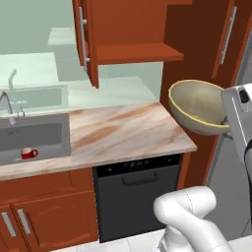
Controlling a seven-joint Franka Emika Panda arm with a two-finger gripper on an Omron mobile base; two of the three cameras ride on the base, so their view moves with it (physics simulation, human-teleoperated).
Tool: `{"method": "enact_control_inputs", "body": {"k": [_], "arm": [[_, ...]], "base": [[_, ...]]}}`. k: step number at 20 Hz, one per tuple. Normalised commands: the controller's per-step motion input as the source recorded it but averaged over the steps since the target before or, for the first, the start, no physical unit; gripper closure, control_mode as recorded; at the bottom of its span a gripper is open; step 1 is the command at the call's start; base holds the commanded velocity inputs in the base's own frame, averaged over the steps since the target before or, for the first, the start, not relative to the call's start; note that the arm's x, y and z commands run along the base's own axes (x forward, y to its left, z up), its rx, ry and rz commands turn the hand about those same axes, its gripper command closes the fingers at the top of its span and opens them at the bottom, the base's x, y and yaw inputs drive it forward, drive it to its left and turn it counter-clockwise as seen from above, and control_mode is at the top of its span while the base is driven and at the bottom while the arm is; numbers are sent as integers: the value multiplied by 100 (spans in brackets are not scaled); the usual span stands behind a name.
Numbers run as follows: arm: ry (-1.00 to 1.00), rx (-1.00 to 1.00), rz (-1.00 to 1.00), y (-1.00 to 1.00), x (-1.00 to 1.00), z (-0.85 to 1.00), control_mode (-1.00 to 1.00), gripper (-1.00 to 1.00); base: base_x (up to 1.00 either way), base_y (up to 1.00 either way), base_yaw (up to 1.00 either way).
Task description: Pick the mug and place it in the sink. Pick the bowl and place it in the open cabinet and then close the cabinet.
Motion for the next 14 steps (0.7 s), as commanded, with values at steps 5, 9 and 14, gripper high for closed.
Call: {"method": "enact_control_inputs", "body": {"k": [5,9,14], "arm": [[0,0,0,0,0,0,100,100],[0,0,0,0,0,0,100,100],[0,0,0,0,0,0,100,100]], "base": [[47,24,-4],[68,9,-1],[67,6,0]]}}
